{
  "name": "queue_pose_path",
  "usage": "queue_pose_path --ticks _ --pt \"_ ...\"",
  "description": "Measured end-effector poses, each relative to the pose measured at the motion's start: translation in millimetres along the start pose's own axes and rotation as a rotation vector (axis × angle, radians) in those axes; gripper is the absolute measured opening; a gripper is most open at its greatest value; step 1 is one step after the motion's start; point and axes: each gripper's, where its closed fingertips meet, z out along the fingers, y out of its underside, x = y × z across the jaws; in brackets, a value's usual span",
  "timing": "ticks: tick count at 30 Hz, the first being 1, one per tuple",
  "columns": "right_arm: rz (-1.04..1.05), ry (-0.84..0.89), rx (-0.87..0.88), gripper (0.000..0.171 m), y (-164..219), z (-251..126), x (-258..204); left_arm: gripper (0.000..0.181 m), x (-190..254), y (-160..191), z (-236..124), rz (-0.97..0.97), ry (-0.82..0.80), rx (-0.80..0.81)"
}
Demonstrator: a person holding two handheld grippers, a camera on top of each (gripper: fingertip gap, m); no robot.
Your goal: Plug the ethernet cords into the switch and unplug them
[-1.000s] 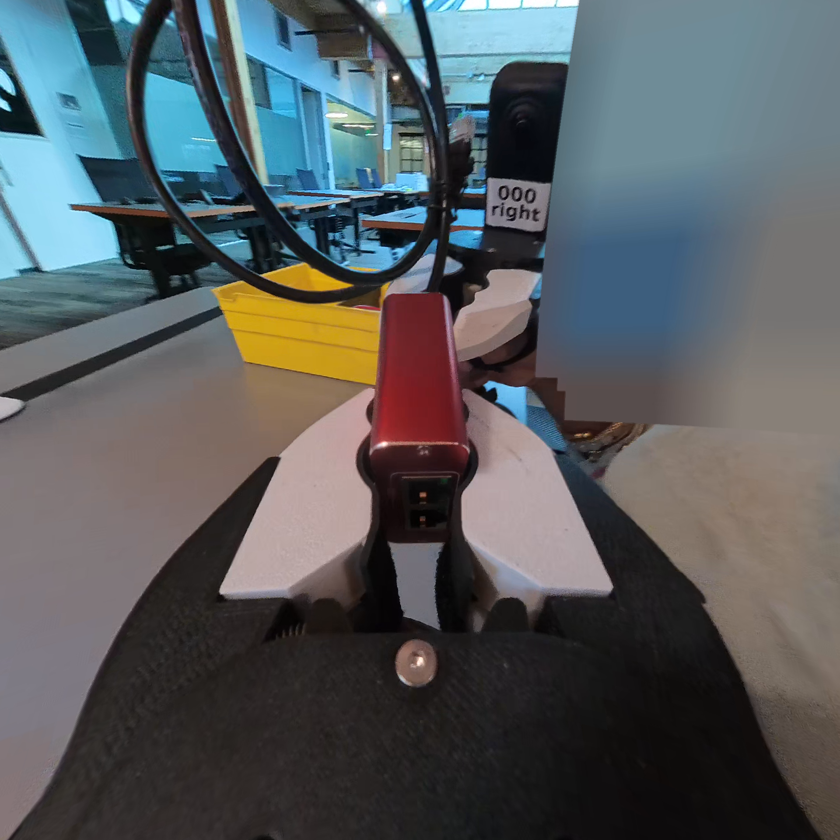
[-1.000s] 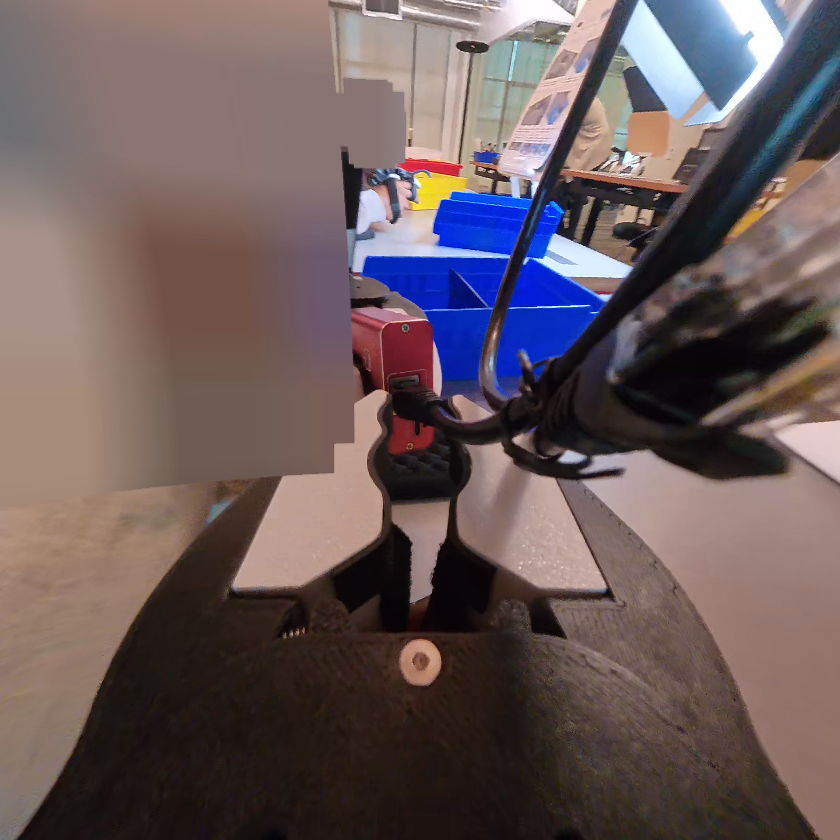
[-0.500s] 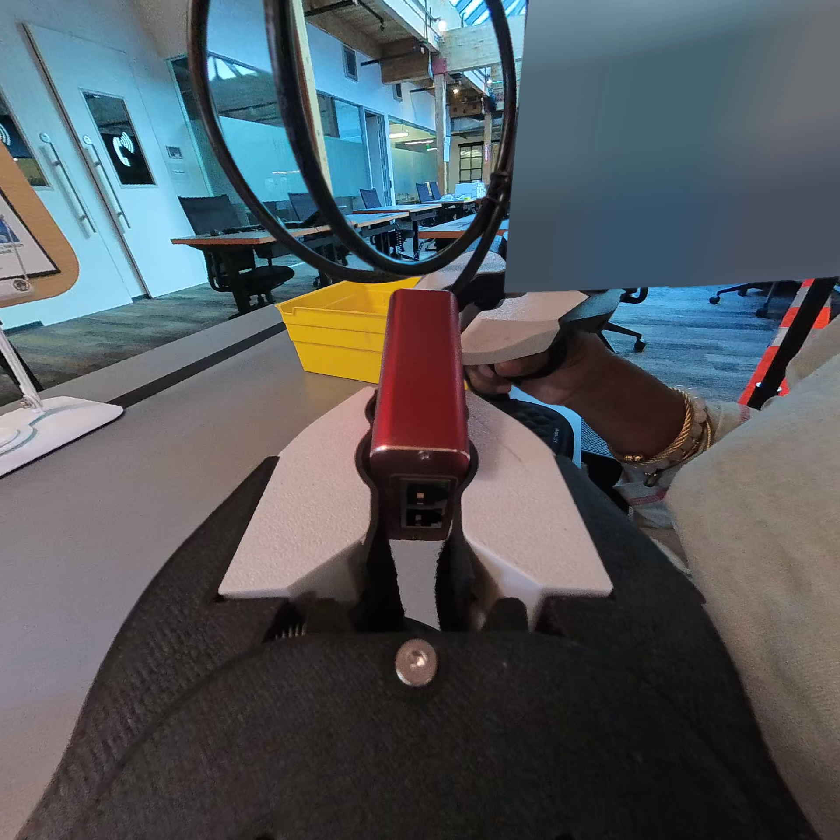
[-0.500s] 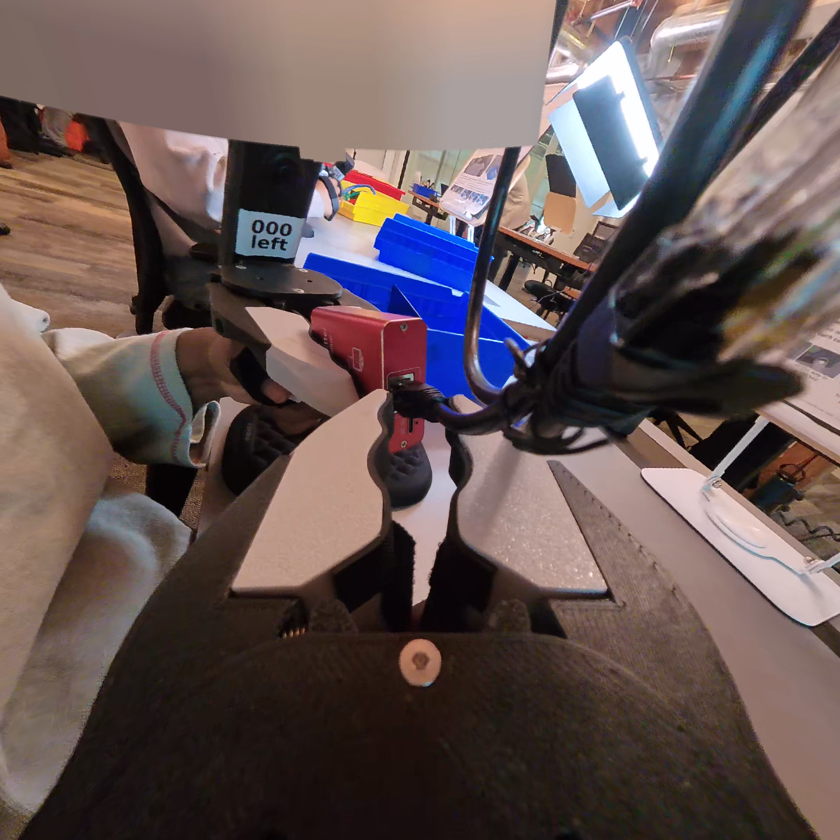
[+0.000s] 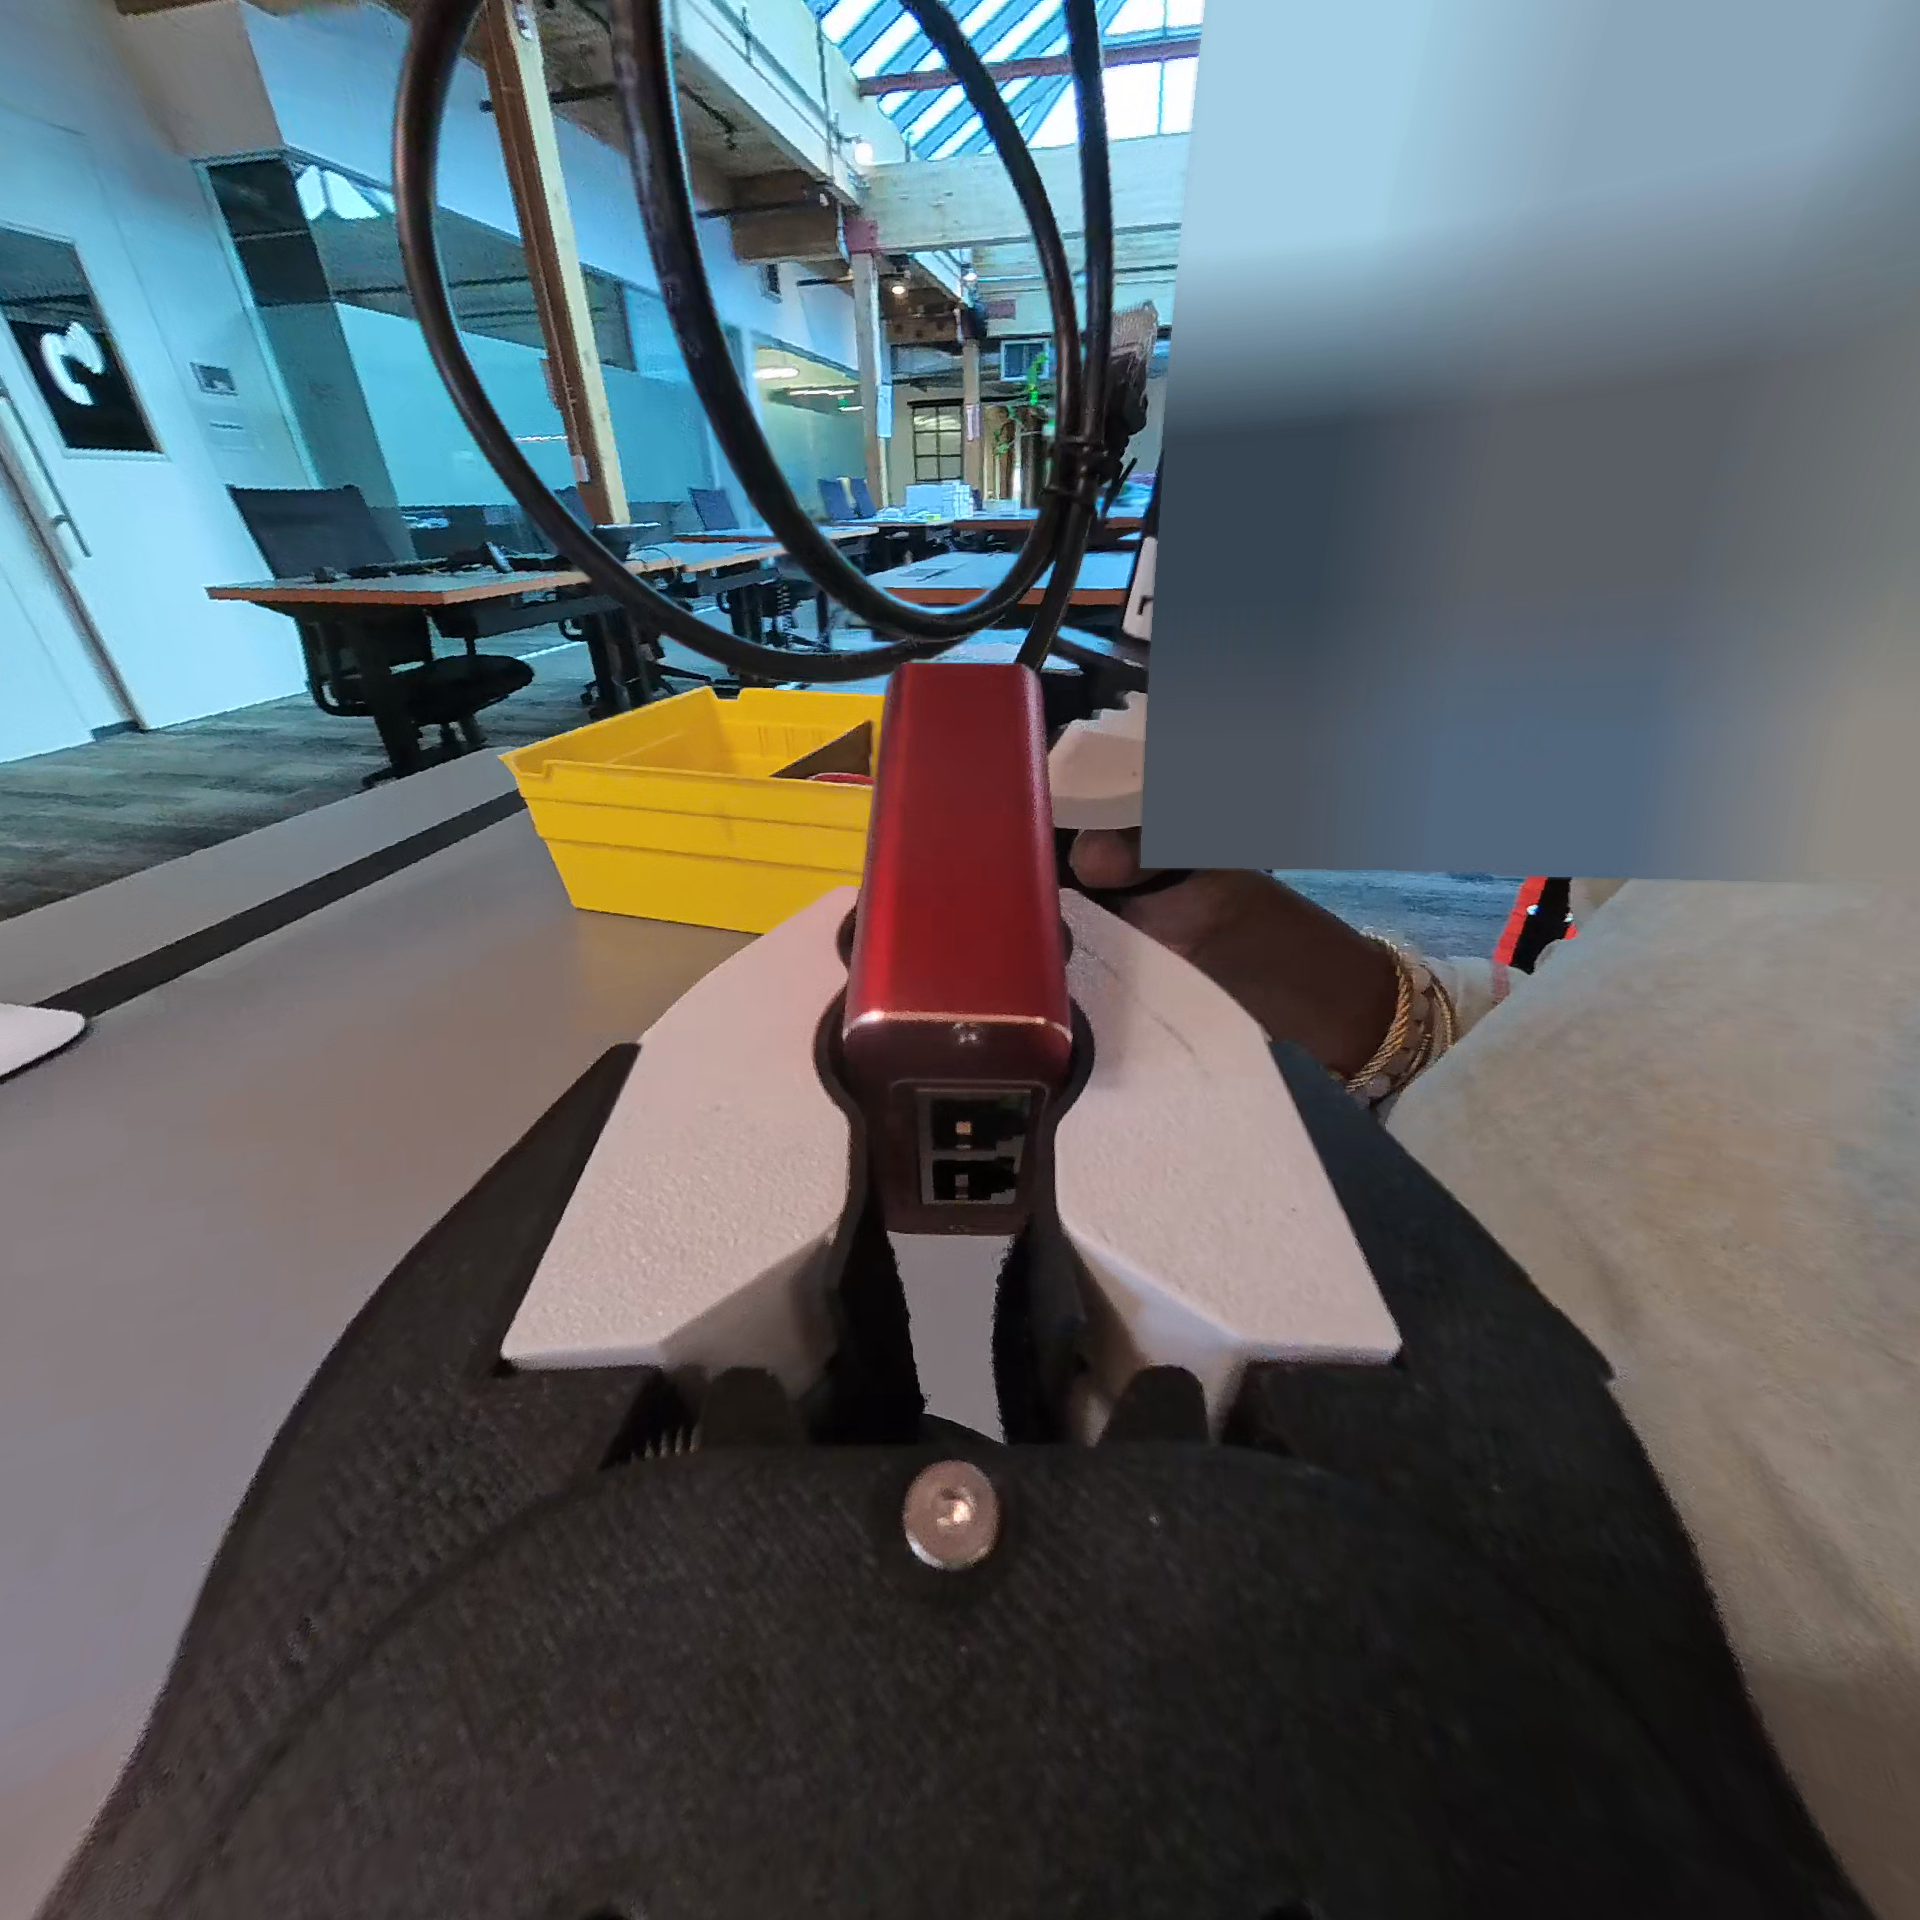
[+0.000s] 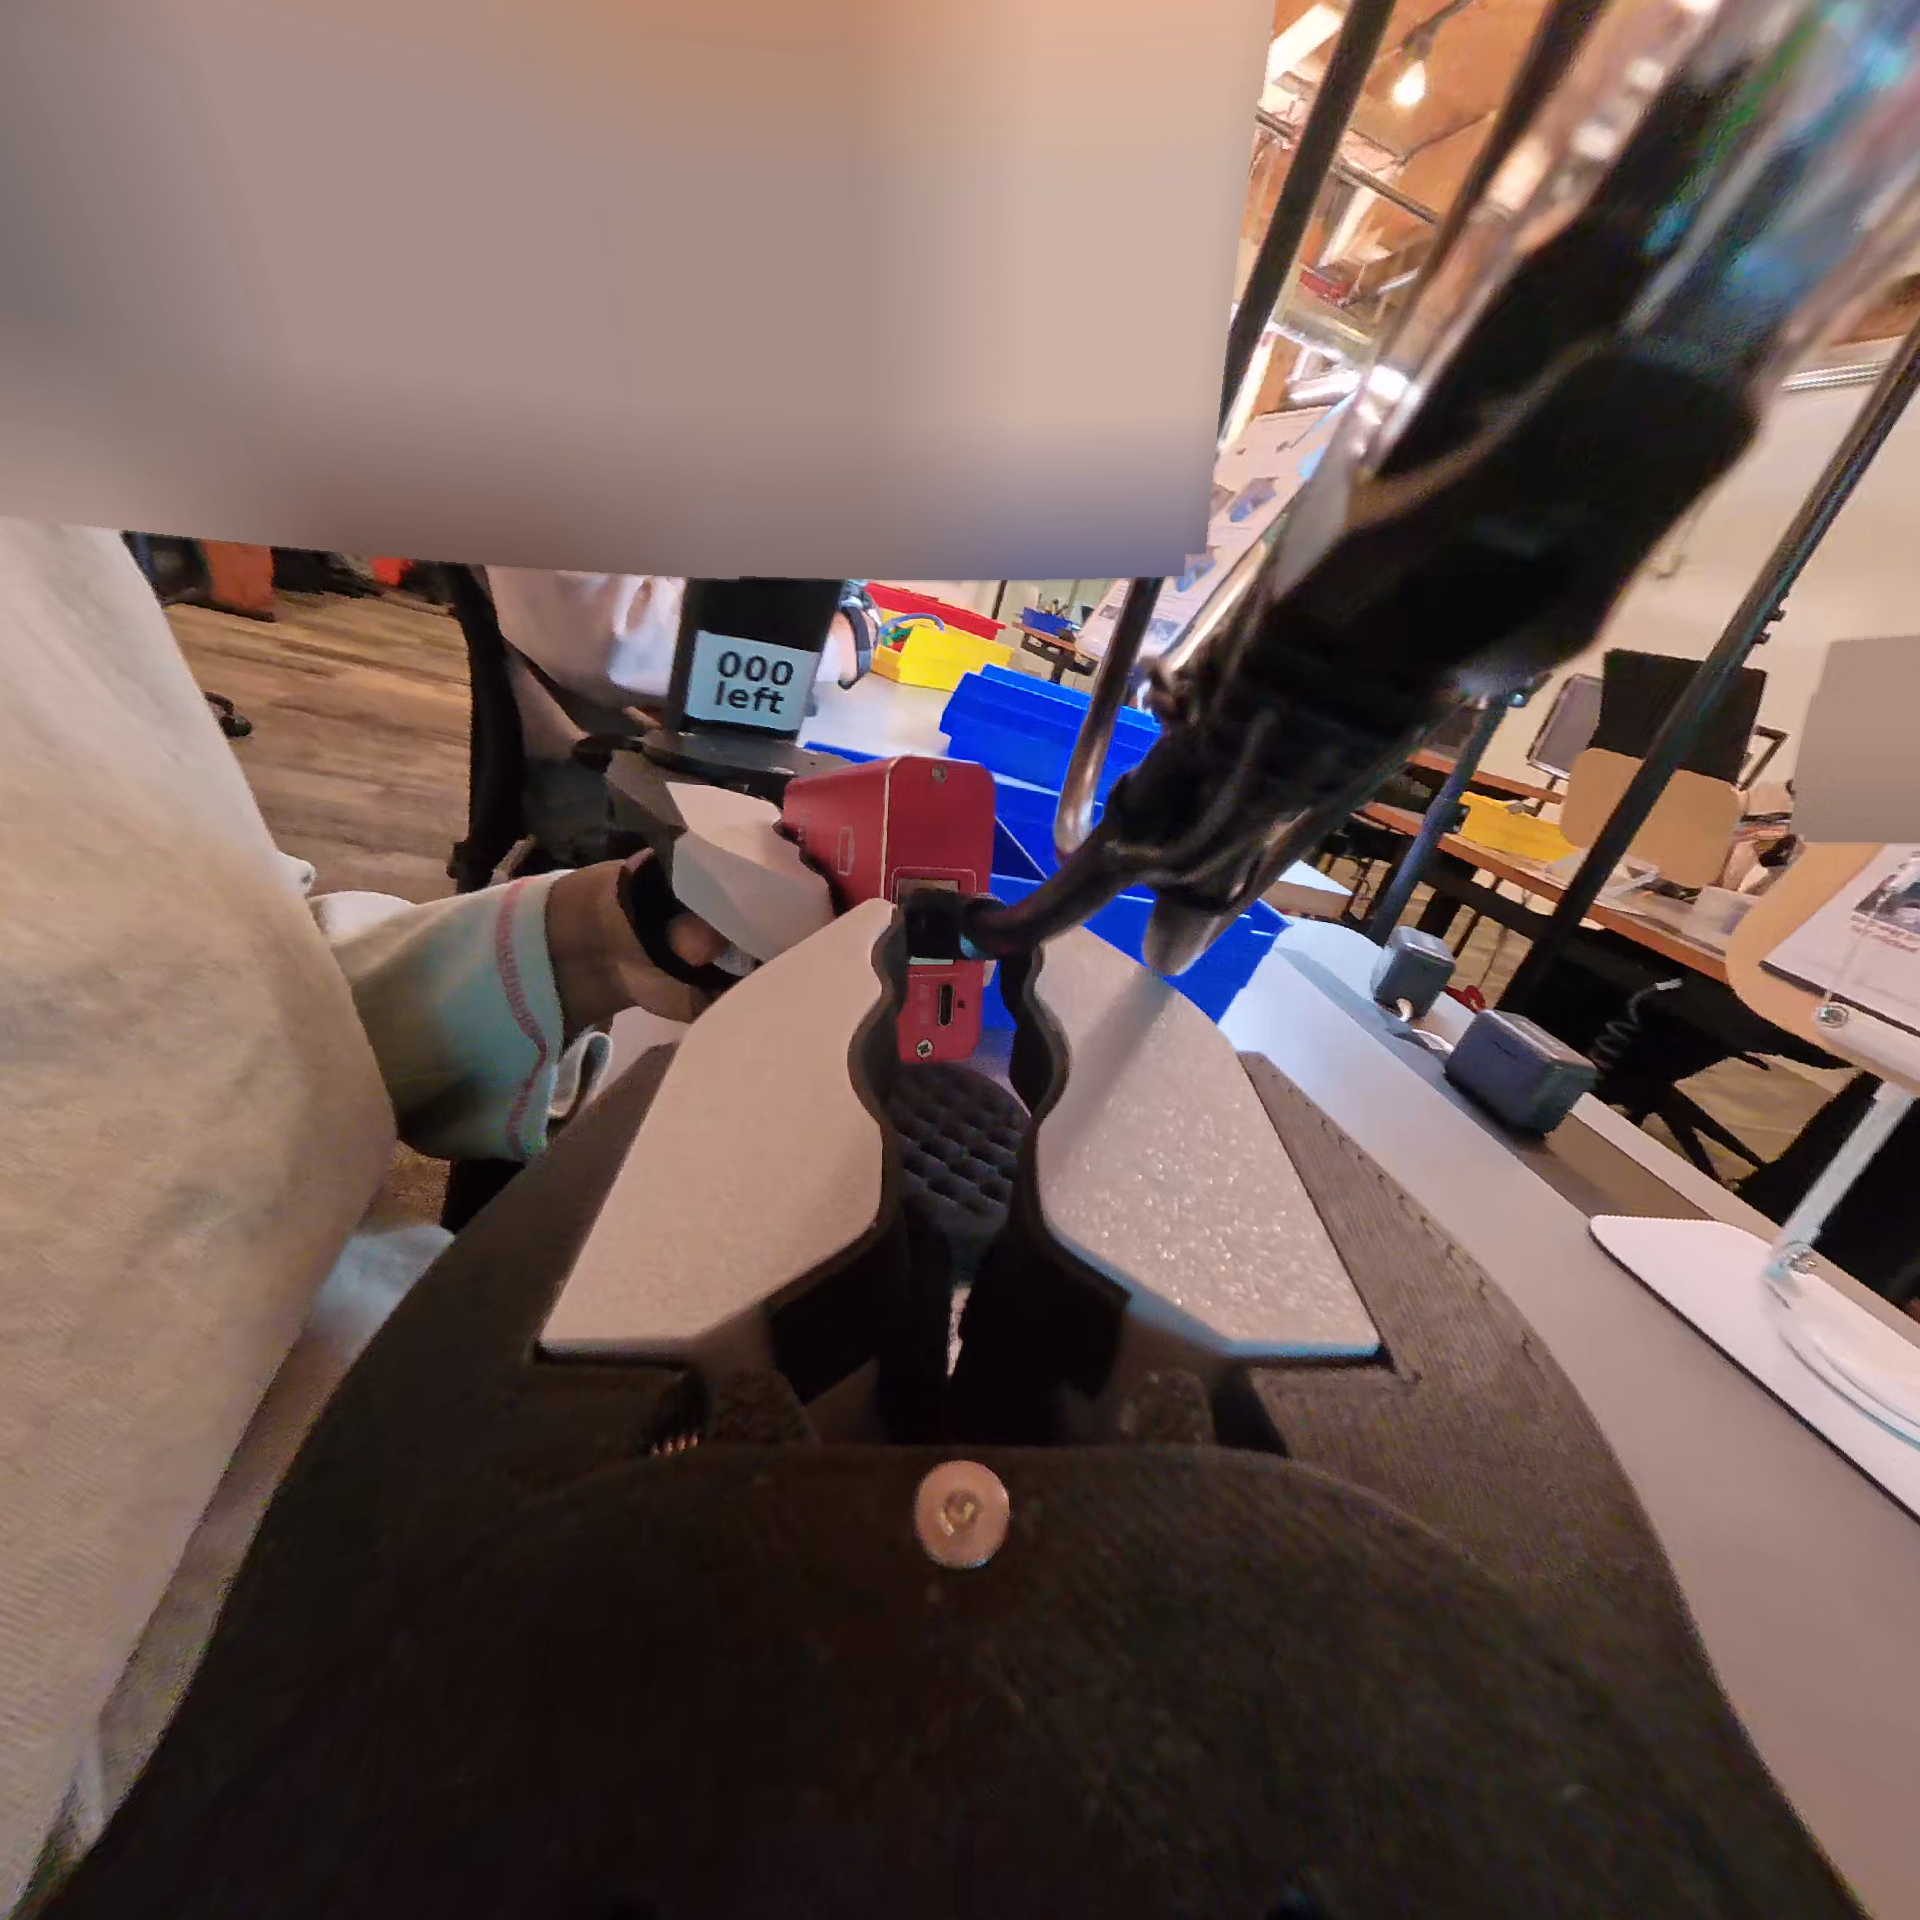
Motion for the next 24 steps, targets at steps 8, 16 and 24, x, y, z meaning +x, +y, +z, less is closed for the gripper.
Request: queue_pose_path --ticks 8,16,24 --pt "0.116 0.181 0.314 0.013 -40.3 -71.2 47.8 0.029 -15.9 -10.0 -32.2 -0.006 -0.030 0.047" --pt "-0.025 0.595 0.098 0.013 -53.0 -193.5 87.7 0.029 -38.8 -35.2 -75.6 -0.010 -0.130 0.129" --pt "0.281 0.715 -0.212 0.014 2.7 -231.7 102.8 0.029 -25.8 -33.1 -58.7 -0.033 -0.071 0.120"
